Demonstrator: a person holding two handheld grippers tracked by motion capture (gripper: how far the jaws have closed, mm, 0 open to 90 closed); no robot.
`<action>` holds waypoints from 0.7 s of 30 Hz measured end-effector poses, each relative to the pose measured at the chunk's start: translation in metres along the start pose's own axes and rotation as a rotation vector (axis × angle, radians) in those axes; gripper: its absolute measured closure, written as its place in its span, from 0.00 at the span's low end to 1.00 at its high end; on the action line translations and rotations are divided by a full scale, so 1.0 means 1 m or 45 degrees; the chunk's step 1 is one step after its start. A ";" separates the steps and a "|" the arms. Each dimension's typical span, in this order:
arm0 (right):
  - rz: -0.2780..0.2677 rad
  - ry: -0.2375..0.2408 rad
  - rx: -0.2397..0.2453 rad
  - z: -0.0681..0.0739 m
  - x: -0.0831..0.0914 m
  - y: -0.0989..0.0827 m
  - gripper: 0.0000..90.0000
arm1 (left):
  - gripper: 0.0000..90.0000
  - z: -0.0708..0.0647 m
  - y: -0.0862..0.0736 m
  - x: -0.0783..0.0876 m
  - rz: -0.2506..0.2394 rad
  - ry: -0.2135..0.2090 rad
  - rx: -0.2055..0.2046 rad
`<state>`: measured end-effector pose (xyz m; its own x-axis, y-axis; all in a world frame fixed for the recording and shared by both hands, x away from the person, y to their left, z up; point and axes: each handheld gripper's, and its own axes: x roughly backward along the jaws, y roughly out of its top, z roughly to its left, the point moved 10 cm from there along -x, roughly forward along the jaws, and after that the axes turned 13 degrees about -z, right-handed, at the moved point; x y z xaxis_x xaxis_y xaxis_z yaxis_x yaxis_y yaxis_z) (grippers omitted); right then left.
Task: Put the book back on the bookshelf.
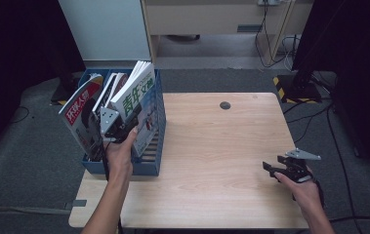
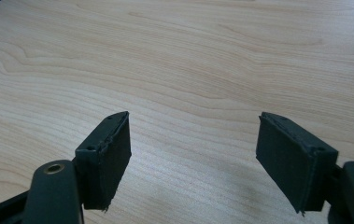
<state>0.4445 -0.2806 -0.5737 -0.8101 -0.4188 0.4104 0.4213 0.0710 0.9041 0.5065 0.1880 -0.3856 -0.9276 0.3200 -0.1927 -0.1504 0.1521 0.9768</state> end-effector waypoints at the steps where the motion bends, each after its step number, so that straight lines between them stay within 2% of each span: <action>1: -0.001 0.000 0.001 0.000 0.000 0.000 0.29 | 0.82 0.000 -0.001 0.000 0.000 0.000 0.001; 13: 0.005 0.000 0.007 0.000 0.000 -0.001 0.30 | 0.82 0.000 -0.010 -0.004 0.014 0.012 -0.018; 21: 0.011 -0.004 0.008 -0.001 -0.001 -0.003 0.30 | 0.82 -0.001 -0.018 -0.006 0.024 -0.002 -0.020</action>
<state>0.4443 -0.2810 -0.5765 -0.8076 -0.4150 0.4190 0.4262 0.0803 0.9011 0.5142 0.1823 -0.4024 -0.9297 0.3242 -0.1747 -0.1386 0.1315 0.9816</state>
